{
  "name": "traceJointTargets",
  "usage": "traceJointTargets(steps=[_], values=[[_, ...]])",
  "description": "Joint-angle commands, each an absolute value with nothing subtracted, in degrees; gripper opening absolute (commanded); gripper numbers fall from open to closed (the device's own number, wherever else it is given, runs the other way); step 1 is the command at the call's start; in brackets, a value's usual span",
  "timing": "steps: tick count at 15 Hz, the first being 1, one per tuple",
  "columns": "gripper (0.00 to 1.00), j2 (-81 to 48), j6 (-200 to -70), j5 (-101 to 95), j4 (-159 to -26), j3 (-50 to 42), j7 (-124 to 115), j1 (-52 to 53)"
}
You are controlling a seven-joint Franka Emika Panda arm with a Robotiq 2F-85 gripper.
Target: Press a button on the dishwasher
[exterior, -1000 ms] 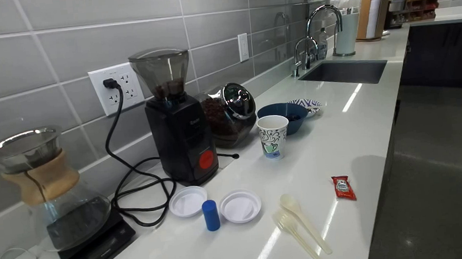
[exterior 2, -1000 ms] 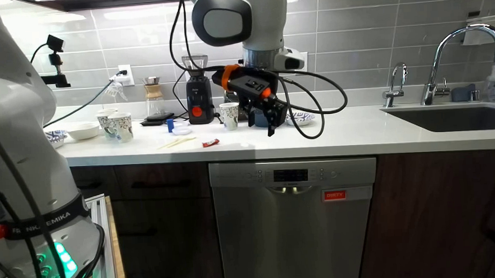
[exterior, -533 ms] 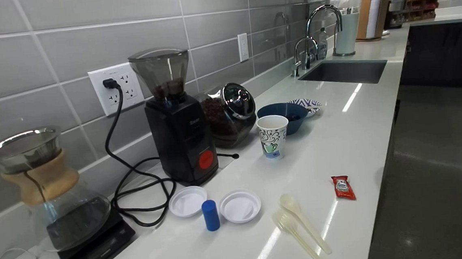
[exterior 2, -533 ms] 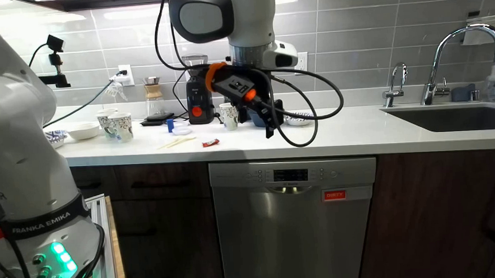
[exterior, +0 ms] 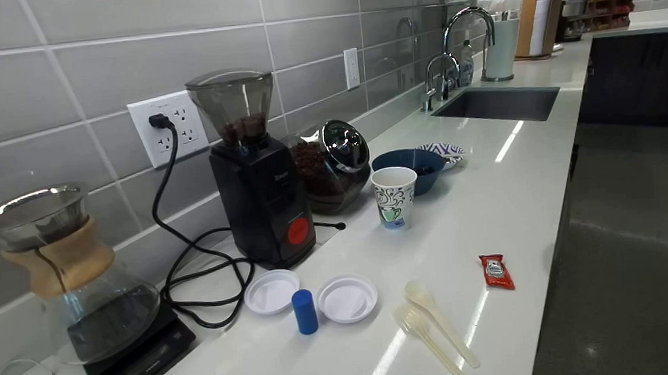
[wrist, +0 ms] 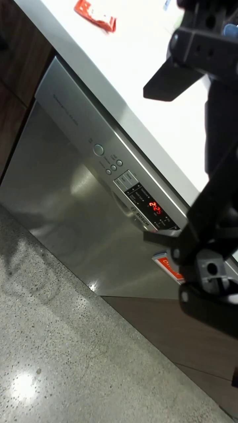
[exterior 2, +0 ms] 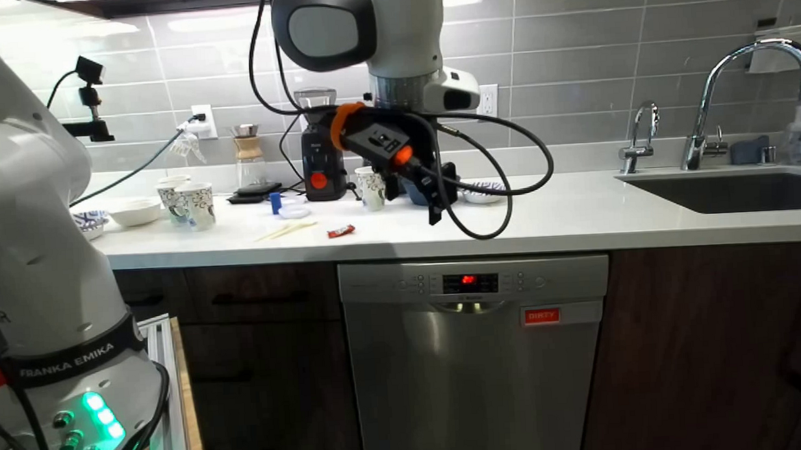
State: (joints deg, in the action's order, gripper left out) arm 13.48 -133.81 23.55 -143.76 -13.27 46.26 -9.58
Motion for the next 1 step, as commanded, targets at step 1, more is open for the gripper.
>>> traceJointTargets(steps=[1], values=[[1.00,13.58,-133.80,23.10,-143.73,-14.37,45.89,-8.48]])
